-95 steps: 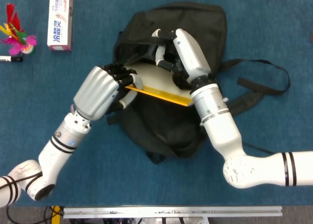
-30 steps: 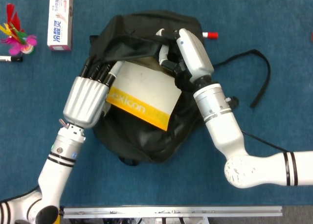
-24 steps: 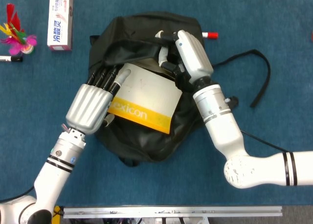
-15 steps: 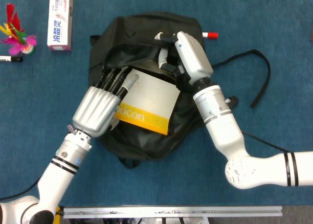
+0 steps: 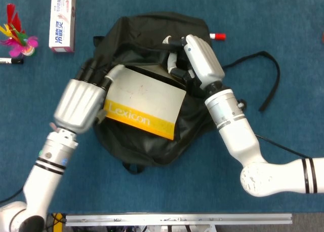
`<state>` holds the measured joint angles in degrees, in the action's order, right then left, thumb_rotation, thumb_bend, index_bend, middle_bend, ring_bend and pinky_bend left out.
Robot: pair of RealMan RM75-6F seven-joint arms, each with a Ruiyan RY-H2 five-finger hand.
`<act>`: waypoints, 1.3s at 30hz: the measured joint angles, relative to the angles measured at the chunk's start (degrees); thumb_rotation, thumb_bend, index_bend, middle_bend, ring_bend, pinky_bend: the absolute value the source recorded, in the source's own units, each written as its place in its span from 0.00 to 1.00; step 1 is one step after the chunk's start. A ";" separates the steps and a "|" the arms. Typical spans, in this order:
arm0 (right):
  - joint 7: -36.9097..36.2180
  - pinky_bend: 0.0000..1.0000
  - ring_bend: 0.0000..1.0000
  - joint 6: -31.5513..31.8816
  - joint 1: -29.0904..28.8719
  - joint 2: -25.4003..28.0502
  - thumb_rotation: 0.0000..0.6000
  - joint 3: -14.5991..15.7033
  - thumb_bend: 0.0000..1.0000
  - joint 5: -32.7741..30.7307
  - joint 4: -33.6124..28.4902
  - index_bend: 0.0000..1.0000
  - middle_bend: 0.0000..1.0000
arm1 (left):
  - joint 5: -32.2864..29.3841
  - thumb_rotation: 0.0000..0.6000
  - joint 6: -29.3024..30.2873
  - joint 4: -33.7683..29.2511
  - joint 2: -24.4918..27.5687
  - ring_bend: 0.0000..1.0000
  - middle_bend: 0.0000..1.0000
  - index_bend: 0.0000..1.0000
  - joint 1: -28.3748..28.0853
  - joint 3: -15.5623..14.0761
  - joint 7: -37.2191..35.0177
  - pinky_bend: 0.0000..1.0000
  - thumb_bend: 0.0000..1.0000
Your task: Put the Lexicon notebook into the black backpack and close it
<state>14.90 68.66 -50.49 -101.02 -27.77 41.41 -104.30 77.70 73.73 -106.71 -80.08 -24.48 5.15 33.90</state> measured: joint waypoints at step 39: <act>1.78 0.29 0.09 -11.28 -0.86 14.76 1.00 7.03 0.00 -2.37 -12.09 0.00 0.14 | -2.53 1.00 6.03 1.97 12.02 0.00 0.00 0.00 6.96 1.07 -10.53 0.09 0.13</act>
<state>16.68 57.37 -51.35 -86.26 -20.74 39.04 -116.39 75.16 79.76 -104.74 -68.06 -17.51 6.22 23.36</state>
